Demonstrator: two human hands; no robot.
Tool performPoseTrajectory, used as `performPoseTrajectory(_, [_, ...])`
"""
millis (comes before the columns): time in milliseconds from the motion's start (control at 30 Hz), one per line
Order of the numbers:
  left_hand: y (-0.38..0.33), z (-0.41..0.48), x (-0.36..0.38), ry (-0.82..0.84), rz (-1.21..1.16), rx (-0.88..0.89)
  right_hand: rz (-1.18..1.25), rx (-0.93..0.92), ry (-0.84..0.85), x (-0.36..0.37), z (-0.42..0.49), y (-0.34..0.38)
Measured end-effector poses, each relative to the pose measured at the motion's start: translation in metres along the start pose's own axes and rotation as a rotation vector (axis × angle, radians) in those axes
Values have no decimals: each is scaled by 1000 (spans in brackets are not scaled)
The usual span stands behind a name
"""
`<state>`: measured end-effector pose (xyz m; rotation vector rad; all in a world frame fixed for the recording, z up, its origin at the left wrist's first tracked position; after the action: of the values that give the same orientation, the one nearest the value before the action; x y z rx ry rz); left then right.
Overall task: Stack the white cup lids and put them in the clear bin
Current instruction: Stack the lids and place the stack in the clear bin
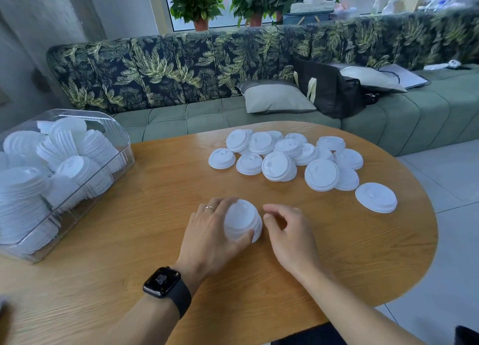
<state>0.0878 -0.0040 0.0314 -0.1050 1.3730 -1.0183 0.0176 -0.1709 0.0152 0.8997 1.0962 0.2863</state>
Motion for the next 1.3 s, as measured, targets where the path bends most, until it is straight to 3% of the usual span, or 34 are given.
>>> performPoseTrajectory(633, [-3, -2, 8, 84, 17, 46, -53, -81, -63, 3, -2, 1])
performPoseTrajectory(900, [9, -7, 9, 73, -118, -20, -95, -121, -74, 3, -2, 4])
performPoseTrajectory(1300, [14, -14, 13, 42, -124, -43, -1, -53, -150, 0, 22, -11])
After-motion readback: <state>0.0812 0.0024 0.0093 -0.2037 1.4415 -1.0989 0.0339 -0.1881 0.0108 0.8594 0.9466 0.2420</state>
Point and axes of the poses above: each hand's wrist, its own z-axis towards the middle knuckle, its own x-axis out of the palm, y = z × x, the point moved 7 cm from there along z, towards the middle knuckle, and after that the axes turned 11 degrees about -z, right-handed, at the moved point
